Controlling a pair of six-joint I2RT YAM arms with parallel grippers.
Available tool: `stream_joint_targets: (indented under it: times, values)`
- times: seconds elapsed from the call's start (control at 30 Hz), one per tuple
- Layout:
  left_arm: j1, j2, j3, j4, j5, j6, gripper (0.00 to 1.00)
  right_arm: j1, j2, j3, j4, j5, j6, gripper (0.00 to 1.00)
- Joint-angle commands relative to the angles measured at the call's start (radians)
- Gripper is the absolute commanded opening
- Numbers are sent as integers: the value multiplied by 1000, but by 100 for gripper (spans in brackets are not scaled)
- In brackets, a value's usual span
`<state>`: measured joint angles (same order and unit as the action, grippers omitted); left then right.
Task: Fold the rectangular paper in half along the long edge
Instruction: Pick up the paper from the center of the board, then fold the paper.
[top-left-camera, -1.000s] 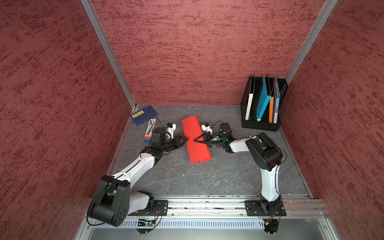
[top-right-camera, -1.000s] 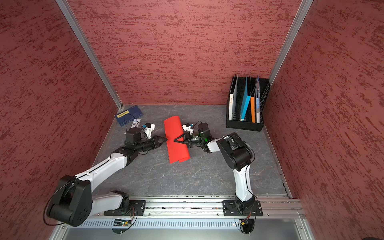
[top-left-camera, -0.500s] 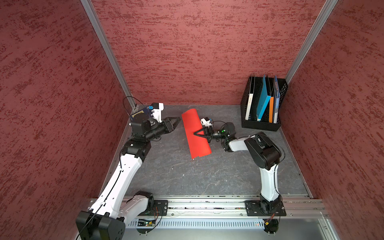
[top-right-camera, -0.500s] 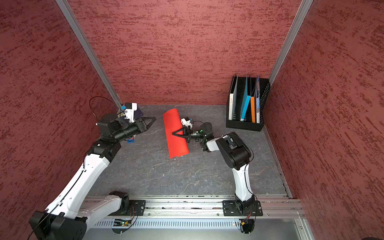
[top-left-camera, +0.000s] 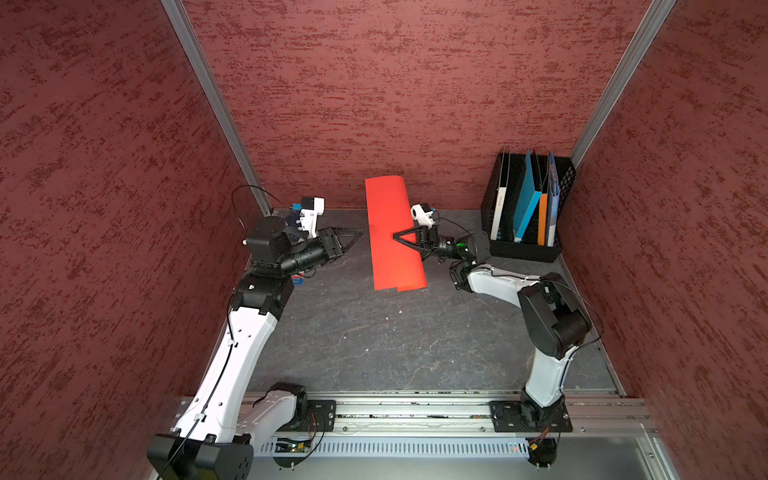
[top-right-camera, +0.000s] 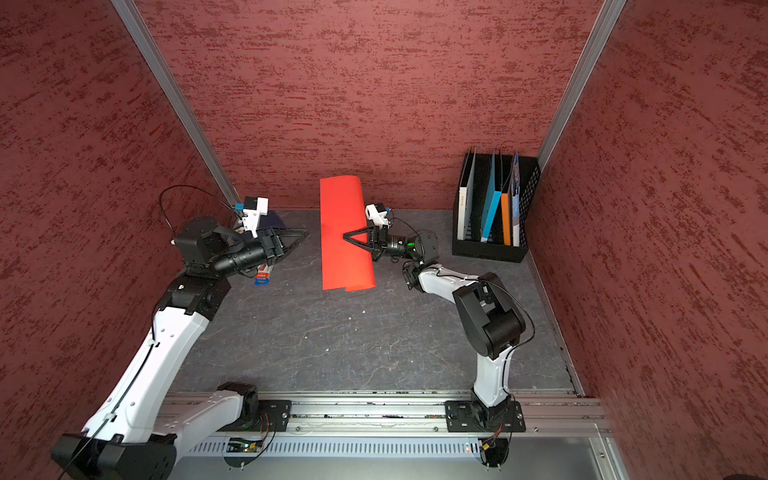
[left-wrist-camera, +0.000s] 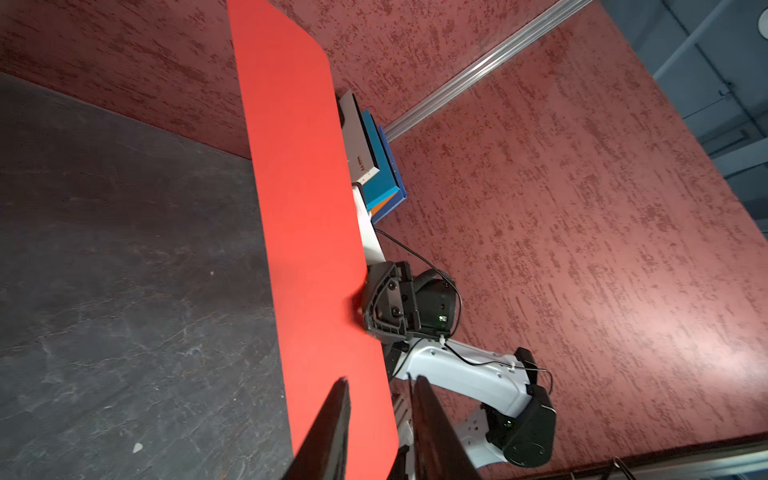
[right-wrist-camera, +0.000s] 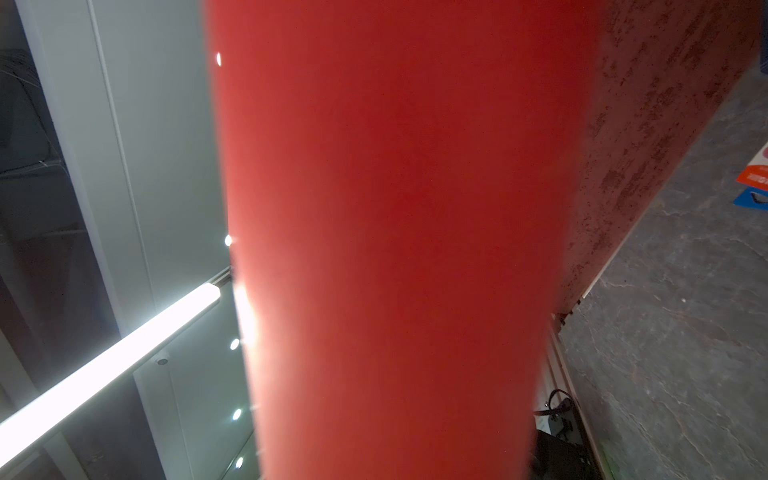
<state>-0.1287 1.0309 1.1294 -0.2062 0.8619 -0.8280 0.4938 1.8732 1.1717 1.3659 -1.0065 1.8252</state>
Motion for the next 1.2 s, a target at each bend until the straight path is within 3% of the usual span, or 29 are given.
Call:
stream_joint_targets:
  times: [0.0,0.13,0.2,0.33,0.6,0.83,1.17]
  values:
    - [19,-22,16,125,112,-105,28,3,-38,32,39,61,45,34]
    - [39,-9,-15,285,222,-215,29,3,-72,38,39,74,70,34]
    - [52,13,-52,447,289,-308,30,3,-96,44,36,75,81,34]
    - [81,33,-94,633,358,-406,40,3,-150,45,1,79,80,34]
    - [74,55,-55,562,361,-323,45,6,-273,52,-176,43,-5,35]
    - [3,111,9,523,343,-270,47,24,-323,37,-275,31,-70,35]
    - [-32,146,92,557,332,-285,47,41,-373,17,-404,6,-156,34]
